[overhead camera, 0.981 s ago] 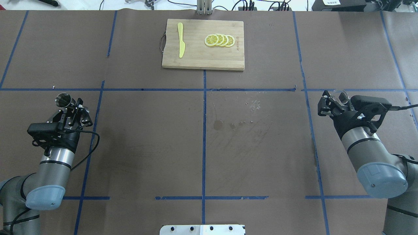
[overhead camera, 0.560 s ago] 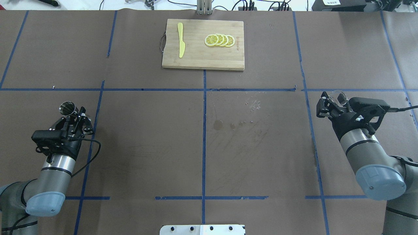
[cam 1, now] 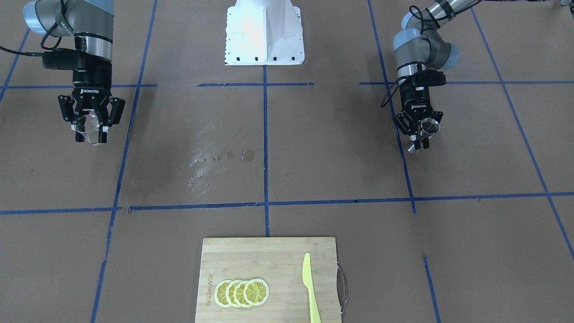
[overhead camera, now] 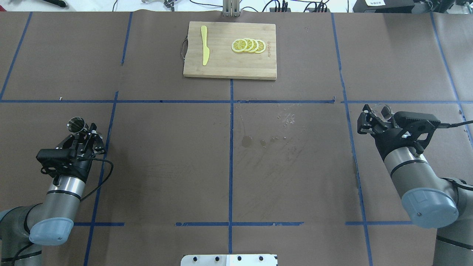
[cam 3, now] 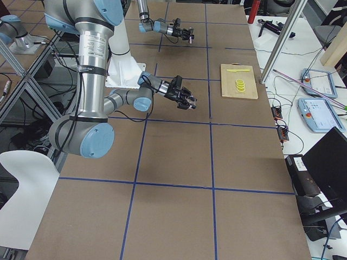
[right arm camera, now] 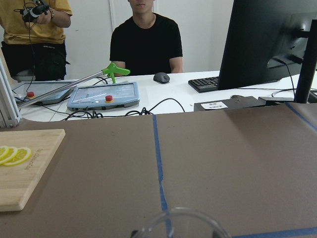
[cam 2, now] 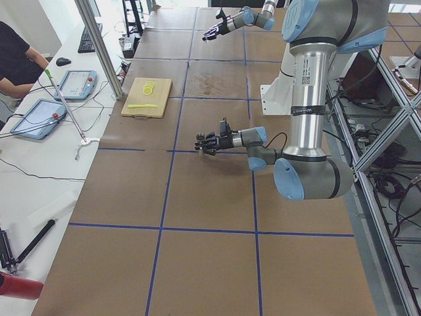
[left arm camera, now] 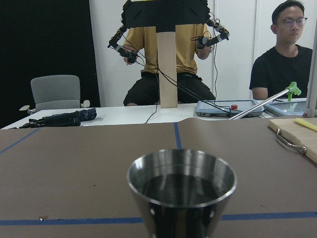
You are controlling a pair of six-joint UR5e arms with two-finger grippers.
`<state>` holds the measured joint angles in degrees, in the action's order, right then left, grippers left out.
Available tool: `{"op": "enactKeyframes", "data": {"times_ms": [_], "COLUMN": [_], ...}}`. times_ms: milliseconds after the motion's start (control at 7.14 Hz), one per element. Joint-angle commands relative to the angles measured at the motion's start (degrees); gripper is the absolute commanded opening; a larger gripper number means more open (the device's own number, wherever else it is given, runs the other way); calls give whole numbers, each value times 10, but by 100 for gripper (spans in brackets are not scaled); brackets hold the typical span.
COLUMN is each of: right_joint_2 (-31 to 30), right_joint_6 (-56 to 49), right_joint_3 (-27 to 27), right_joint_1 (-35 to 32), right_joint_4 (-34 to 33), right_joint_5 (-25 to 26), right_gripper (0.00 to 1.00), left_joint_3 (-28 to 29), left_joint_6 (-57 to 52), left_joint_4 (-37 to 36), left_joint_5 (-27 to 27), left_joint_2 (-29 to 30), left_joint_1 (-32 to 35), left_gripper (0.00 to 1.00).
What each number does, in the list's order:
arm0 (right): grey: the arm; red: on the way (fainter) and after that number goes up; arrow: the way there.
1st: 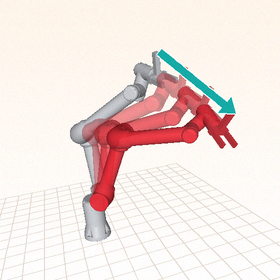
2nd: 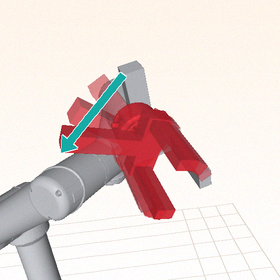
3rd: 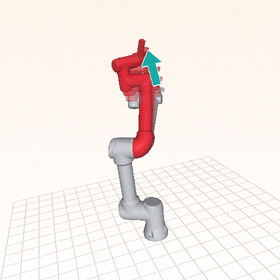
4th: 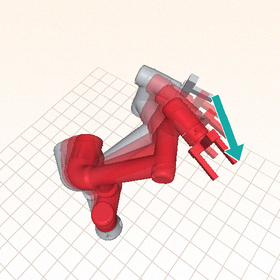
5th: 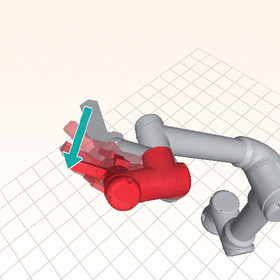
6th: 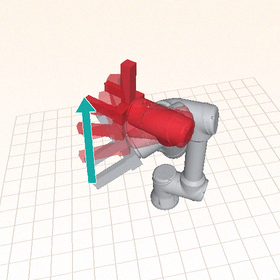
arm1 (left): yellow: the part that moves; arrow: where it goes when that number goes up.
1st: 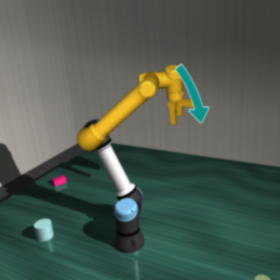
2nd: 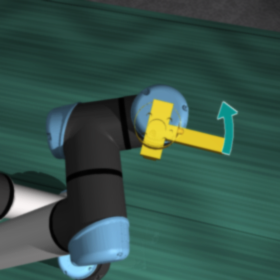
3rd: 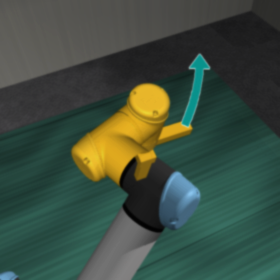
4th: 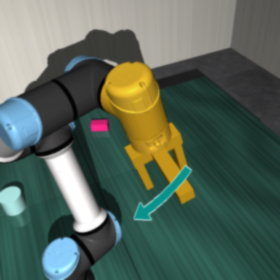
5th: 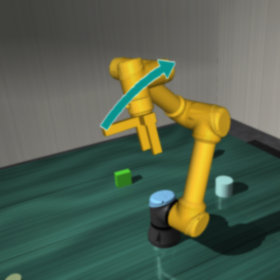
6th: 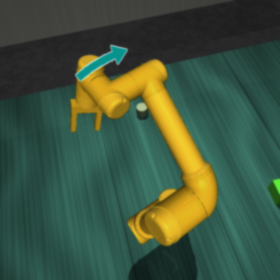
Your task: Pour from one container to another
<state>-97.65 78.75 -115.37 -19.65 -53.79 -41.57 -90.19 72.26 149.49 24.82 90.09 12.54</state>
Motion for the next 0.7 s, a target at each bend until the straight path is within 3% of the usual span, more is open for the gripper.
{"op": "enactKeyframes", "data": {"times_ms": [0, 140, 560], "right_joint_2": [0, 0, 0], "right_joint_6": [0, 0, 0], "right_joint_3": [1, 2, 1], "right_joint_1": [1, 1, 1], "right_joint_4": [0, 0, 0], "right_joint_5": [1, 0, 1], "right_gripper": [0, 0, 0], "left_joint_3": [2, 5, 7], "left_joint_6": [2, 2, 2], "left_joint_4": [0, -1, 0], "left_joint_5": [8, 9, 25], "left_joint_2": [0, 0, 1], "left_joint_1": [-1, -1, -1], "left_gripper": [11, 17, 25]}}
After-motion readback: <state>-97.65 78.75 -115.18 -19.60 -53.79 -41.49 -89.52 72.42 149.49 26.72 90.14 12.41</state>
